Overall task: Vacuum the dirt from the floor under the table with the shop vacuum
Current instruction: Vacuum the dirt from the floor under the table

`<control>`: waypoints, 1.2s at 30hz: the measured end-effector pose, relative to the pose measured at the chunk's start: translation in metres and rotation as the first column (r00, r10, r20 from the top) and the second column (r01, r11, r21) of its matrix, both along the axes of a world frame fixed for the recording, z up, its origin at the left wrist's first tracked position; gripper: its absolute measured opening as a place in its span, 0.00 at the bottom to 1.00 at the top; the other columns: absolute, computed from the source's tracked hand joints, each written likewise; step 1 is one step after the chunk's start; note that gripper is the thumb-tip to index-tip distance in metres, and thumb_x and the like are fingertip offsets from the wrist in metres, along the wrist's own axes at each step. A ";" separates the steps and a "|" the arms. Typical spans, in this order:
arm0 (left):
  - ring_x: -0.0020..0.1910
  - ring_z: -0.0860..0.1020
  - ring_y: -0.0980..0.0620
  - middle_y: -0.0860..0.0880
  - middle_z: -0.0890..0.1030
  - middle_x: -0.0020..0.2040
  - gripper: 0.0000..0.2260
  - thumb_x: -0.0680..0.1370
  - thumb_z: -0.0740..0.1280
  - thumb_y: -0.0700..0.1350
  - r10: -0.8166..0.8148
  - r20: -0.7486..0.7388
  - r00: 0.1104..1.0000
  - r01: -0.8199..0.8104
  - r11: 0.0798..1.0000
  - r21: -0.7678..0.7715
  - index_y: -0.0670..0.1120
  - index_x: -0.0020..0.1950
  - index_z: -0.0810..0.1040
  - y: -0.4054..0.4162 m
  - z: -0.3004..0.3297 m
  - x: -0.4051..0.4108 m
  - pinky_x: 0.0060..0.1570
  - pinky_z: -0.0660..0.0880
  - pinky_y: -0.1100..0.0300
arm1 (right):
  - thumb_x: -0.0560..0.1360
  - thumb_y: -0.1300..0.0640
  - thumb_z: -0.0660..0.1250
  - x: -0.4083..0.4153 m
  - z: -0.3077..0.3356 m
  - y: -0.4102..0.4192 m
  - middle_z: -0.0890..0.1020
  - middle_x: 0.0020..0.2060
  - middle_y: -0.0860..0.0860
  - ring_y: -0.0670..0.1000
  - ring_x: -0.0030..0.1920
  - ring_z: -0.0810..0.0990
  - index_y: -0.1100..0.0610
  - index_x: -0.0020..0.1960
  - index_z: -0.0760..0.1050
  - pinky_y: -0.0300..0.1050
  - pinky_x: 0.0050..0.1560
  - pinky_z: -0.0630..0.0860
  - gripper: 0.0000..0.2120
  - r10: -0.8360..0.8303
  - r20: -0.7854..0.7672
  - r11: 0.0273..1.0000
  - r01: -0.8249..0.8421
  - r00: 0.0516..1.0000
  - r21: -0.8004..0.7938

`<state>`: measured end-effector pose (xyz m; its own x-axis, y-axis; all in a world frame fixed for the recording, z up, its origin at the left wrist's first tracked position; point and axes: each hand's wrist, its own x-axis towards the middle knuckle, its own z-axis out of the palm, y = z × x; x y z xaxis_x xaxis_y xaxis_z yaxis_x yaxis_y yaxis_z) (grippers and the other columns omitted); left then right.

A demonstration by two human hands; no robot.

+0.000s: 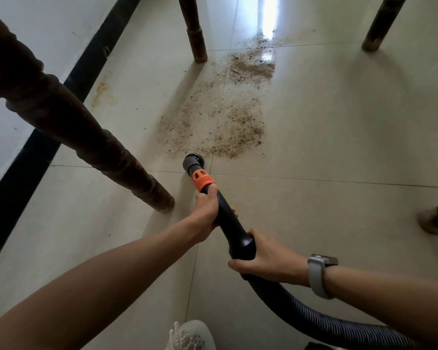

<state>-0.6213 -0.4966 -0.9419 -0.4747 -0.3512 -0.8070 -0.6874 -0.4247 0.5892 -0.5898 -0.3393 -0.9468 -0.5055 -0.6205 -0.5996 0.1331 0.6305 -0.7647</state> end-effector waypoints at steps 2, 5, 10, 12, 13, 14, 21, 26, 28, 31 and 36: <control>0.34 0.77 0.42 0.37 0.74 0.41 0.19 0.82 0.56 0.50 -0.012 -0.002 1.000 0.012 1.000 0.002 0.39 0.67 0.59 0.004 -0.002 0.000 0.34 0.78 0.48 | 0.68 0.46 0.73 -0.001 0.001 0.002 0.81 0.45 0.50 0.48 0.44 0.83 0.52 0.54 0.67 0.46 0.48 0.81 0.22 0.018 0.038 1.000 -0.018 0.999 -0.006; 0.33 0.76 0.43 0.38 0.74 0.39 0.17 0.82 0.56 0.50 -0.032 -0.015 0.999 0.032 0.999 0.009 0.39 0.64 0.60 0.008 -0.004 0.000 0.35 0.78 0.48 | 0.69 0.45 0.72 -0.007 0.004 0.003 0.80 0.49 0.51 0.49 0.48 0.82 0.53 0.57 0.68 0.47 0.52 0.80 0.23 0.075 0.069 0.997 -0.076 0.995 0.023; 0.33 0.77 0.43 0.39 0.74 0.40 0.17 0.82 0.57 0.50 -0.081 -0.018 0.997 0.081 0.997 0.010 0.39 0.63 0.61 0.009 -0.005 0.001 0.35 0.77 0.49 | 0.72 0.45 0.70 -0.012 0.006 0.000 0.79 0.53 0.53 0.52 0.53 0.80 0.53 0.58 0.68 0.48 0.53 0.80 0.21 0.155 0.135 0.986 -0.162 0.979 0.037; 0.34 0.77 0.44 0.39 0.74 0.41 0.18 0.82 0.57 0.50 -0.114 -0.015 0.993 0.115 0.993 0.010 0.38 0.65 0.61 0.009 -0.005 0.002 0.33 0.77 0.50 | 0.73 0.47 0.70 -0.013 0.007 0.001 0.79 0.54 0.54 0.54 0.54 0.80 0.52 0.57 0.67 0.48 0.54 0.80 0.19 0.165 0.179 0.985 -0.172 0.970 0.025; 0.34 0.77 0.44 0.39 0.74 0.41 0.19 0.82 0.57 0.50 -0.131 -0.017 0.991 0.131 0.991 0.007 0.37 0.66 0.62 0.009 -0.006 0.002 0.32 0.77 0.50 | 0.73 0.48 0.69 -0.013 0.006 0.001 0.79 0.54 0.54 0.54 0.55 0.80 0.52 0.56 0.67 0.48 0.54 0.80 0.17 0.167 0.195 0.985 -0.174 0.967 0.018; 0.34 0.77 0.44 0.39 0.74 0.41 0.20 0.82 0.57 0.50 -0.142 -0.022 0.990 0.143 0.990 0.004 0.37 0.66 0.62 0.010 -0.006 0.002 0.32 0.77 0.50 | 0.74 0.48 0.69 -0.013 0.006 0.001 0.78 0.54 0.54 0.54 0.55 0.80 0.52 0.56 0.67 0.49 0.54 0.79 0.16 0.169 0.202 0.985 -0.175 0.965 0.013; 0.34 0.77 0.43 0.40 0.74 0.40 0.17 0.82 0.56 0.49 -0.211 -0.037 0.977 0.210 0.977 -0.025 0.38 0.64 0.61 0.011 -0.007 -0.003 0.41 0.79 0.48 | 0.76 0.50 0.66 -0.012 0.005 0.001 0.78 0.50 0.53 0.53 0.52 0.80 0.53 0.54 0.68 0.46 0.52 0.80 0.12 0.139 0.207 0.990 -0.138 0.968 -0.022; 0.34 0.77 0.44 0.41 0.73 0.41 0.14 0.82 0.56 0.49 -0.273 -0.052 0.961 0.272 0.962 -0.029 0.39 0.61 0.62 0.019 -0.006 -0.011 0.38 0.79 0.50 | 0.77 0.51 0.65 -0.009 0.004 -0.001 0.78 0.49 0.55 0.55 0.52 0.80 0.56 0.55 0.69 0.40 0.43 0.78 0.12 0.069 0.161 0.997 -0.061 0.985 -0.053; 0.33 0.76 0.45 0.41 0.72 0.42 0.13 0.82 0.56 0.48 -0.296 -0.050 0.954 0.296 0.955 -0.011 0.40 0.59 0.62 0.023 -0.004 -0.014 0.35 0.79 0.51 | 0.77 0.52 0.65 -0.009 0.003 0.001 0.78 0.49 0.56 0.57 0.53 0.80 0.57 0.56 0.69 0.45 0.46 0.79 0.12 0.058 0.170 0.997 -0.049 0.984 -0.059; 0.33 0.77 0.45 0.40 0.72 0.42 0.16 0.82 0.57 0.48 -0.343 -0.052 0.938 0.342 0.939 -0.016 0.38 0.64 0.62 0.032 -0.004 -0.018 0.34 0.79 0.50 | 0.77 0.53 0.65 -0.011 0.002 0.007 0.79 0.49 0.57 0.58 0.53 0.81 0.56 0.53 0.70 0.50 0.50 0.80 0.10 0.039 0.207 0.997 -0.024 0.978 -0.074; 0.32 0.77 0.45 0.41 0.72 0.40 0.18 0.82 0.56 0.48 -0.402 -0.062 0.914 0.401 0.916 -0.024 0.38 0.65 0.62 0.043 -0.005 -0.022 0.36 0.79 0.50 | 0.77 0.52 0.66 -0.009 0.000 0.016 0.78 0.49 0.54 0.57 0.54 0.80 0.53 0.52 0.70 0.52 0.52 0.80 0.08 0.023 0.258 0.998 -0.006 0.966 -0.068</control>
